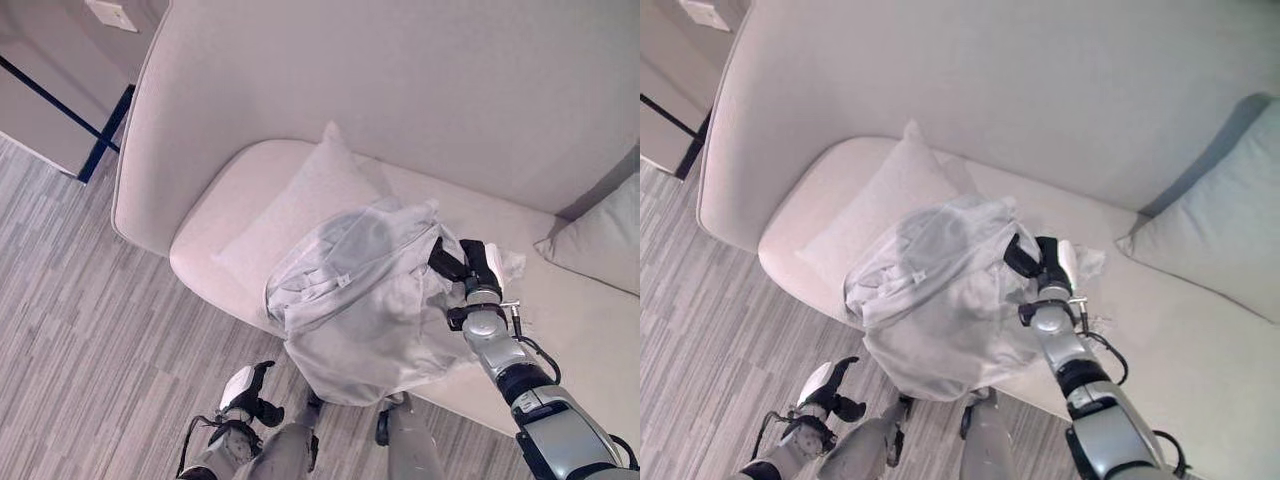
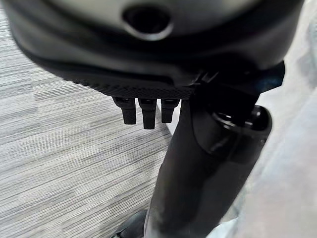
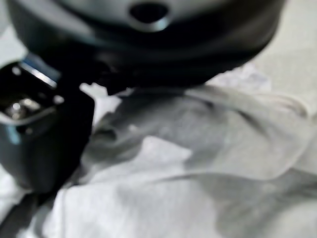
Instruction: Hang the clothes on the sofa on the clothes rack.
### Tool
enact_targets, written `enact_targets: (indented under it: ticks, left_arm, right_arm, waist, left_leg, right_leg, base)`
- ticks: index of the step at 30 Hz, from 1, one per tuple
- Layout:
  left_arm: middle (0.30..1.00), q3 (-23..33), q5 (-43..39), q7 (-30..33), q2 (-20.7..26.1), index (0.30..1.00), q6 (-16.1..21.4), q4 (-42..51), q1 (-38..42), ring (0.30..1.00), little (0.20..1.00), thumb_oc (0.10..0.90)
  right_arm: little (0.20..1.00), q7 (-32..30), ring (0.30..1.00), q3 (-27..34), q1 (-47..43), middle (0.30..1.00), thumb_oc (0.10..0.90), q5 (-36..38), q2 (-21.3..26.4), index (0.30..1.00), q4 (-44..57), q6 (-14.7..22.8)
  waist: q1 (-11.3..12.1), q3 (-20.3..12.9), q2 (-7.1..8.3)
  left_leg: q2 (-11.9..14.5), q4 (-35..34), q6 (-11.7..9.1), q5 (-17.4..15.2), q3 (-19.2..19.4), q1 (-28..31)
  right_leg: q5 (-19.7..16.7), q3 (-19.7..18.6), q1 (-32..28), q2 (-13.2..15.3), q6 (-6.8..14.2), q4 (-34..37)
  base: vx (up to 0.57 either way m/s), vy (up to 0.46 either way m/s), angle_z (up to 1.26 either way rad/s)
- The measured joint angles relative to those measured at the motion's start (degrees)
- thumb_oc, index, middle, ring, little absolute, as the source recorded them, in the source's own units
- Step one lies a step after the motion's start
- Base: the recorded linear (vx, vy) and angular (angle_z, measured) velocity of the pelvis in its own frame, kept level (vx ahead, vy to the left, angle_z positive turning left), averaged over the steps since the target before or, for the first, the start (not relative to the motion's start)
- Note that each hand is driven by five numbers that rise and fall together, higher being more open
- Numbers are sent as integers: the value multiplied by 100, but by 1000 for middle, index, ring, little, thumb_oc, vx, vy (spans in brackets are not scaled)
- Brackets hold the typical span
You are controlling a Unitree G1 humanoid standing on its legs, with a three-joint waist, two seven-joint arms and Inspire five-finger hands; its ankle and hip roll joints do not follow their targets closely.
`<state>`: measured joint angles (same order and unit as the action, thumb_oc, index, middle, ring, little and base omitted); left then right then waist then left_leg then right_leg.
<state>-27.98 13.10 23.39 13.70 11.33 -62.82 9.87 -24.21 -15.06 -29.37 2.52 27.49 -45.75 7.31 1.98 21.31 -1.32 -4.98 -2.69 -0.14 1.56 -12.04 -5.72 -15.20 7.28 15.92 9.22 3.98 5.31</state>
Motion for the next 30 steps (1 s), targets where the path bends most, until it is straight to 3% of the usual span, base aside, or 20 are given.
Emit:
enact_targets:
  ticks: [3, 5, 11, 19, 22, 26, 28, 30]
  left_arm:
    - [900, -1, 62, 0, 65, 900, -47, -73, -73, 900, 900, 800]
    - [900, 3, 124, -4, 71, 900, -49, -49, -209, 900, 900, 800]
    - [900, 83, 430, -27, 67, 900, -102, -175, -637, 900, 900, 800]
    - [900, 118, 507, -40, 66, 900, -205, -191, -873, 900, 900, 800]
    - [900, 178, 506, -40, 63, 900, -266, -170, -912, 900, 900, 800]
    - [900, 480, 496, -36, 114, 900, -350, 603, -1070, 900, 900, 800]
    - [900, 638, 358, 111, 211, 900, -305, 1195, -1034, 900, 900, 800]
    - [900, 736, 184, 123, 288, 900, -296, 1682, -1020, 900, 900, 800]
  right_arm:
    - [300, -60, 300, 94, 285, 300, 400, -286, 108, 300, 7, -76]
    - [300, -221, 300, 452, 648, 300, 400, -674, 266, 300, 229, -176]
    - [300, -597, 300, 775, 1039, 300, 400, -1368, 887, 300, 380, -498]
    - [300, -633, 300, 941, 1189, 300, 400, -1314, 740, 300, 358, -605]
    - [300, -985, 300, 1289, 1193, 300, 400, -1326, 736, 300, 696, -699]
    - [300, -1620, 300, 2017, 1172, 300, 400, -1527, 1046, 300, 1789, -1198]
    - [300, -2260, 300, 2131, 856, 300, 400, -1883, 1325, 300, 2236, -1227]
    - [300, -2381, 300, 2114, 459, 300, 400, -1977, 1538, 300, 2490, -1306]
  waist:
    - [-68, -188, 201]
    - [-89, -309, 222]
    - [-275, -883, 258]
    - [-283, -1245, 248]
    - [-272, -1279, 220]
    - [-224, -1290, 218]
    - [-129, -1397, 273]
    - [-120, -1419, 307]
  left_leg:
    - [-9, -59, 3, 1, 63, 160]
    - [-18, -114, 29, -16, 85, 352]
    - [-105, -235, 154, -63, 235, 814]
    - [-129, -241, 203, -97, 309, 1093]
    - [-132, -241, 207, -98, 307, 1176]
    - [-132, -244, 210, -101, 248, 1317]
    - [-111, -242, 219, -108, 272, 1387]
    - [-116, -244, 219, -108, 268, 1399]
  right_leg:
    - [20, -77, -98, 14, 23, 0]
    - [48, -115, -256, 34, 56, 1]
    - [136, -250, -586, 105, 171, 2]
    - [202, -304, -830, 123, 254, 4]
    - [207, -309, -918, 127, 260, 4]
    - [202, -279, -1093, 143, 252, 5]
    - [240, -292, -1140, 115, 293, 5]
    - [234, -300, -1148, 112, 288, 4]
  base:
    - [49, 76, -7]
    - [54, 99, -6]
    - [52, 91, -14]
    - [26, 46, -4]
    - [42, 39, 1]
    - [50, 17, 7]
    - [-5, 11, -4]
    - [-10, 17, -6]
